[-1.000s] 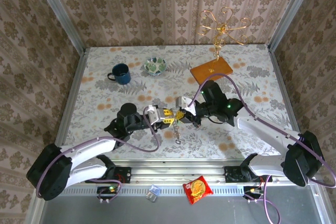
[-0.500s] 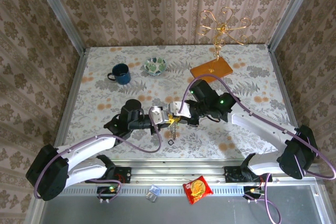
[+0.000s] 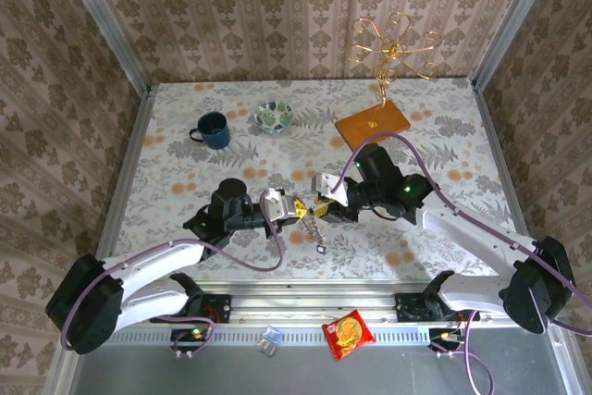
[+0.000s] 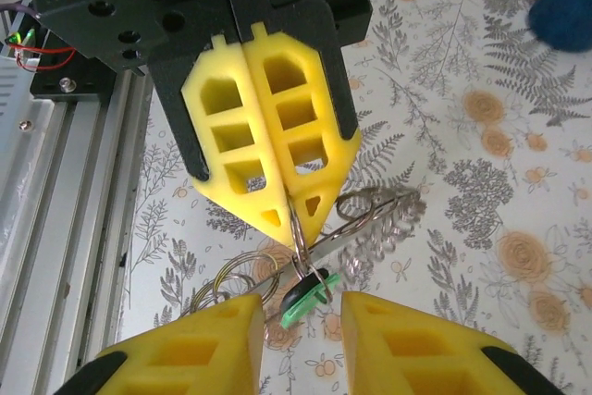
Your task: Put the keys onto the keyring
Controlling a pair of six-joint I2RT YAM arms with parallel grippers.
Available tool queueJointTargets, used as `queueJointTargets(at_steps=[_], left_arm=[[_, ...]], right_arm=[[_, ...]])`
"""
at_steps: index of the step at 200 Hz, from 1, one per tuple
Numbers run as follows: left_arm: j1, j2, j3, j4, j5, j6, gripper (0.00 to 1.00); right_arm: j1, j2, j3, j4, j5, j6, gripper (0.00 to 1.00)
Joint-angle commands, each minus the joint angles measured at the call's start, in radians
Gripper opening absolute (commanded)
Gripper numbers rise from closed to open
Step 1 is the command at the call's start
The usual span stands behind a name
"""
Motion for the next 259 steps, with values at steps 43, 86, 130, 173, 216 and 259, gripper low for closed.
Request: queueJointTargets(at_steps=[43,86,130,173,216,259], left_arm=[[0.001,-0.028,-0.012,0.075,0.023,-0.023,0.0],[0.001,-0.025,-0.009,0.076,0.059,-0.024,0.0],[0.001,-0.026,-0.008,0.078,0.061,-0.022,0.0],[0.003,-0.028,-0.008,0.081,0.06,-0.022,0.0],[0.003,-0.022,-0.008,0.096,0.066,-0.024,0.0],[0.002,-0.032,-0.01,0.087,0.049,-0.009,0.0]], right_arm=[[-0.001,0.01,-0.009,0.051,-0.015,0.014,0.28],[0.001,0.031,0.006,0.049,-0.031,0.001,0.31],[0.0,0.041,0.013,0.035,-0.048,-0.007,0.21],[-0.002,0.033,0.012,0.013,-0.037,-0.02,0.01],[-0.01,0.071,0.002,0.022,-0.008,-0.016,0.0],[-0.01,0.105,0.02,0.021,-0.04,-0.006,0.0]])
